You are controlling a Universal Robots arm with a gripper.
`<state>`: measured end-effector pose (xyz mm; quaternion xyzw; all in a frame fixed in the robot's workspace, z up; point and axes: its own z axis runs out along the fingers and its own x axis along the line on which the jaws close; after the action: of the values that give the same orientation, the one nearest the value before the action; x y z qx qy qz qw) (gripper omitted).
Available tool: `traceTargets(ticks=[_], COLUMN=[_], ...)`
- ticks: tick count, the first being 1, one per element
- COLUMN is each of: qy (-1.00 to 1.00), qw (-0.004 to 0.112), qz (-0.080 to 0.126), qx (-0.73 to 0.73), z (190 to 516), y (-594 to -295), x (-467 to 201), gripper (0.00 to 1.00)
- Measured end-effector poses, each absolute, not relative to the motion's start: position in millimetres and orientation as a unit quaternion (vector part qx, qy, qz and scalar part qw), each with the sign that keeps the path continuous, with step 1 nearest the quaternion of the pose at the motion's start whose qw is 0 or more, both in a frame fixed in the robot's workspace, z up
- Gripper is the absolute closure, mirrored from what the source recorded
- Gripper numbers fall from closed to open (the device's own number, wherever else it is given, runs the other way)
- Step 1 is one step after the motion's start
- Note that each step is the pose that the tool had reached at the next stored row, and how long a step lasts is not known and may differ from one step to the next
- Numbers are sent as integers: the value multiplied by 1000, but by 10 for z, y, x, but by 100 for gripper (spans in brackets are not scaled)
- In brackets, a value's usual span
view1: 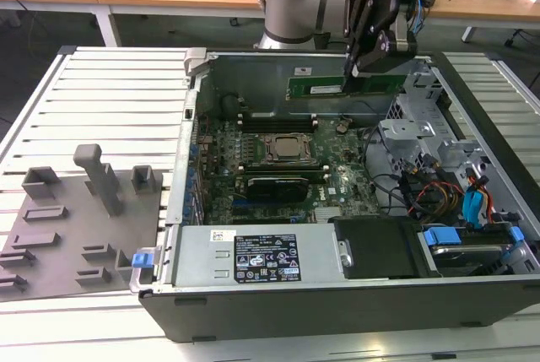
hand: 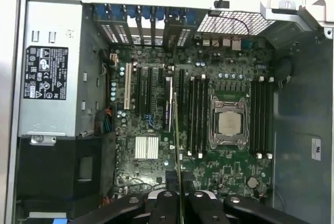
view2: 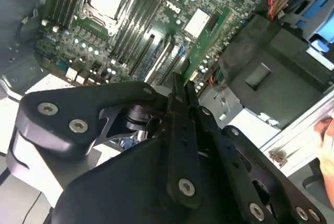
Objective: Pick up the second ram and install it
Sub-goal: 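Pick up the second ram and move it above second insertion slot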
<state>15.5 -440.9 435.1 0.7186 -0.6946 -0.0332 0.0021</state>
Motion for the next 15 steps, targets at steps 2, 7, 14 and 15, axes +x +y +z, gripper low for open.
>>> traceTargets(ticks=[2, 7, 14, 15], qy=[-695, -696, -696, -696], qw=[2, 2, 2, 2], qz=[-33, -33, -33, -33], qx=[718, 717, 717, 717], z=[4279, 4083, 3901, 3865], y=[-4317, -4179, -4126, -4119], x=[154, 154, 154, 154], gripper=[86, 86, 86, 86])
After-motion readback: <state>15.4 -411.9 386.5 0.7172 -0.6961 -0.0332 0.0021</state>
